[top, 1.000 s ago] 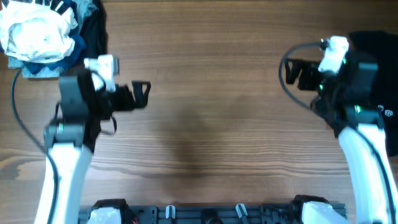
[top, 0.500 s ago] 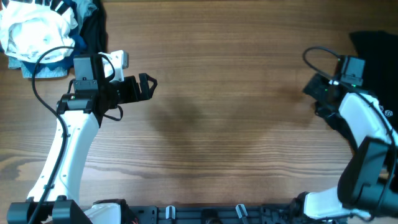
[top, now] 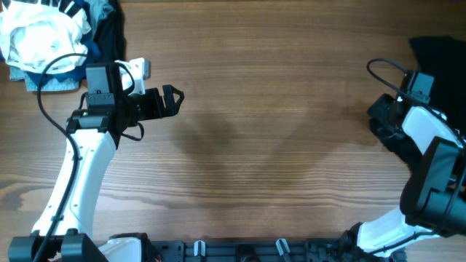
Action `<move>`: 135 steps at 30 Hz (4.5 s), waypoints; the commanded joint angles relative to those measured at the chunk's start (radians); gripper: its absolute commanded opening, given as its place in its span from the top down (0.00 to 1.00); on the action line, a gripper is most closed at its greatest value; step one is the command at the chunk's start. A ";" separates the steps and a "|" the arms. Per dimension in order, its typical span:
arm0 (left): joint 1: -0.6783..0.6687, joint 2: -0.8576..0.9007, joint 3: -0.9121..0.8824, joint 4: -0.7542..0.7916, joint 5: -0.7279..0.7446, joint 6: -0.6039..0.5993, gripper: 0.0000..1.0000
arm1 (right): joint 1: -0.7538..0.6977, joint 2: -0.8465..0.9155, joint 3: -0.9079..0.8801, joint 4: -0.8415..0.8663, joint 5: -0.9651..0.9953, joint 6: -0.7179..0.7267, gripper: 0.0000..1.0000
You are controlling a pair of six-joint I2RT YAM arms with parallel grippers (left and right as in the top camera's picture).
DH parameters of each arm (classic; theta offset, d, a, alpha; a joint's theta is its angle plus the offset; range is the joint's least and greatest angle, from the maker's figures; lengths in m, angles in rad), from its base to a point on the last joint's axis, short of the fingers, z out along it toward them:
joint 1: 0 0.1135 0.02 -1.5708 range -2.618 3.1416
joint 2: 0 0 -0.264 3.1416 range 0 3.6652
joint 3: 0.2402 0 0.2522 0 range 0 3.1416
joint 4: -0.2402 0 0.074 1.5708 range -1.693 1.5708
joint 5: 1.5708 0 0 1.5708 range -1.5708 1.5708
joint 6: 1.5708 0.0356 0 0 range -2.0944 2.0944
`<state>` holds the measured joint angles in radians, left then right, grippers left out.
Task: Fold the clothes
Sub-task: 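Reach the right gripper to the black t-shirt and grasp it, then drag the black t-shirt with the right gripper toward table center, then grasp the shirt's left edge with the left gripper, right gripper holding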
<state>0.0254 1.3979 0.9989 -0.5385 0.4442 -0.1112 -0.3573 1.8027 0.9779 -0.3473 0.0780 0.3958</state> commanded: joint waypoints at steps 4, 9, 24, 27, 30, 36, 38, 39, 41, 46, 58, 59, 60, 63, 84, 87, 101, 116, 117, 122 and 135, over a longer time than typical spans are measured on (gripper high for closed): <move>0.001 0.003 0.008 0.004 0.023 -0.006 0.00 | 0.000 0.072 -0.024 -0.008 -0.118 -0.004 0.67; 0.001 0.003 0.008 0.016 0.023 -0.006 0.00 | 0.003 0.069 -0.023 0.023 -0.322 -0.083 0.96; 0.065 0.003 0.008 0.095 -0.053 -0.014 0.00 | 0.545 0.069 0.388 -0.312 -0.449 -0.235 0.96; 0.119 0.003 0.008 0.095 -0.053 -0.033 0.00 | 0.721 0.069 0.461 -0.356 -0.447 -0.240 0.96; 0.168 0.003 0.008 0.100 -0.053 -0.032 0.00 | 0.863 0.069 0.504 -0.399 -0.457 -0.240 0.96; 0.221 0.003 0.008 0.117 -0.053 -0.032 0.00 | 1.011 0.058 0.535 -0.550 -0.460 -0.261 0.96; 0.221 0.003 0.008 0.120 -0.053 -0.031 0.00 | 1.001 0.044 0.535 -0.615 -0.474 -0.259 0.96; 0.221 0.003 0.008 0.122 -0.053 -0.031 0.00 | 0.991 0.034 0.535 -0.641 -0.480 -0.259 0.95; 0.221 0.003 0.008 0.134 -0.053 -0.031 0.00 | 0.968 0.001 0.535 -0.683 -0.479 -0.258 0.84; 0.198 0.003 0.008 0.180 -0.052 -0.031 0.00 | 0.845 -0.138 0.535 -0.709 -0.478 -0.253 0.42; -0.096 0.048 0.009 0.380 -0.062 -0.027 0.00 | 0.451 -0.151 0.514 -0.632 -0.324 -0.248 0.17; -0.130 0.071 0.010 0.407 -0.072 -0.028 0.00 | 0.434 -0.148 0.514 -0.628 -0.324 -0.234 0.17; -0.161 0.099 0.014 0.431 -0.083 -0.027 0.00 | 0.416 -0.148 0.514 -0.621 -0.325 -0.230 0.17; -0.243 0.216 0.057 0.471 -0.087 -0.027 0.00 | 0.364 -0.150 0.514 -0.608 -0.325 -0.215 0.17; -0.575 0.679 0.369 0.354 -0.353 0.288 0.08 | 0.196 -0.149 0.512 -0.603 -0.286 -0.213 0.15; -0.585 0.703 0.369 0.383 -0.400 0.287 0.11 | 0.196 -0.149 0.512 -0.603 -0.283 -0.213 0.15; -0.609 0.778 0.369 0.473 -0.427 0.343 0.23 | 0.197 -0.139 0.502 -0.595 -0.283 -0.213 0.15; -0.658 0.803 0.370 0.452 -0.525 0.300 0.96 | 0.197 -0.139 0.502 -0.607 -0.284 -0.213 0.15; -0.651 0.801 0.370 0.442 -0.555 0.269 0.96 | 0.197 -0.139 0.502 -0.611 -0.284 -0.212 0.15; -0.565 0.761 0.409 0.256 -0.650 0.072 0.96 | 0.202 -0.137 0.501 -0.623 -0.296 -0.212 0.18; -0.233 0.563 0.432 -0.276 -0.673 -0.215 0.96 | 0.278 -0.014 0.501 -0.637 -0.321 -0.212 0.18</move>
<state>-0.2626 2.0270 1.4281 -0.7372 -0.1986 -0.2321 -0.1043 1.7302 1.4872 -0.9726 -0.2241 0.1749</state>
